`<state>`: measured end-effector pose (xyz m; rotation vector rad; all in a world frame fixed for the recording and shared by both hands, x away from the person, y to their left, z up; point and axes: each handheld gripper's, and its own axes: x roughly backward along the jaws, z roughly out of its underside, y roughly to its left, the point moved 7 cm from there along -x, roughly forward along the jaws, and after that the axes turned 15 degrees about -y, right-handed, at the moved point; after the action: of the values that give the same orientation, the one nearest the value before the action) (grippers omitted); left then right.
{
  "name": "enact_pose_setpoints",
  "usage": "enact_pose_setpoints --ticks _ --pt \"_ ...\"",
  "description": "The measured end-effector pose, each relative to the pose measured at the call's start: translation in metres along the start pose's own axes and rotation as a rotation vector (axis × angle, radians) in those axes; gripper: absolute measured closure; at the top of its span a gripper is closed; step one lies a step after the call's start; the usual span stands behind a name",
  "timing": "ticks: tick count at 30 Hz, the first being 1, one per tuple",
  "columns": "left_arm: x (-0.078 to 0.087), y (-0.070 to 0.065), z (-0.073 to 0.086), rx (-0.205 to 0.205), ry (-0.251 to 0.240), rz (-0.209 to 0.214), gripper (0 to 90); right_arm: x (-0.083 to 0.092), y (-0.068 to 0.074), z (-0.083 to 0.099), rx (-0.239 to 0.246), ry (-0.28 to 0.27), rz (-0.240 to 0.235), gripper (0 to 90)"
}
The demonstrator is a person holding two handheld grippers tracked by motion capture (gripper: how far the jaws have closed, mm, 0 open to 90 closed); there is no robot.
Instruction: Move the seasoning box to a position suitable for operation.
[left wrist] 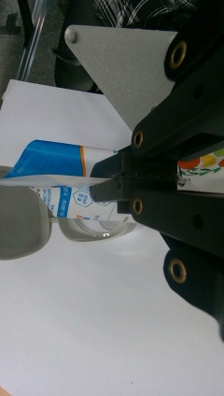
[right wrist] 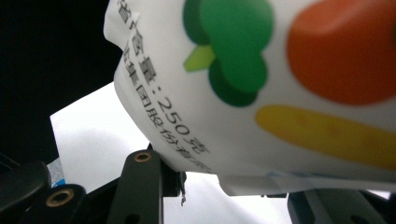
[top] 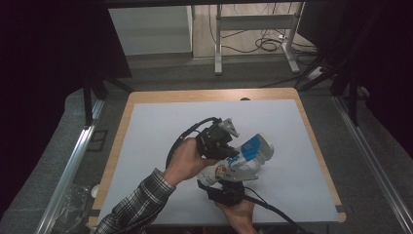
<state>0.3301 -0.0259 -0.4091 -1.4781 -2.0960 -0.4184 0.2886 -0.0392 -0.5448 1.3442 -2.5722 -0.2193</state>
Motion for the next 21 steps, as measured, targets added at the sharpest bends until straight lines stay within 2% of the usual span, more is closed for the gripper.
enact_pose_setpoints --ticks 15,21 --pt "-0.0054 0.0004 -0.0034 -0.008 0.028 0.003 90.0 -0.0015 0.0012 -0.0021 0.001 0.000 -0.019 59.6" --pt "-0.0061 0.0030 -0.0048 -0.010 0.055 0.007 90.0 -0.0024 0.0011 -0.0025 -0.007 0.001 -0.025 59.6"
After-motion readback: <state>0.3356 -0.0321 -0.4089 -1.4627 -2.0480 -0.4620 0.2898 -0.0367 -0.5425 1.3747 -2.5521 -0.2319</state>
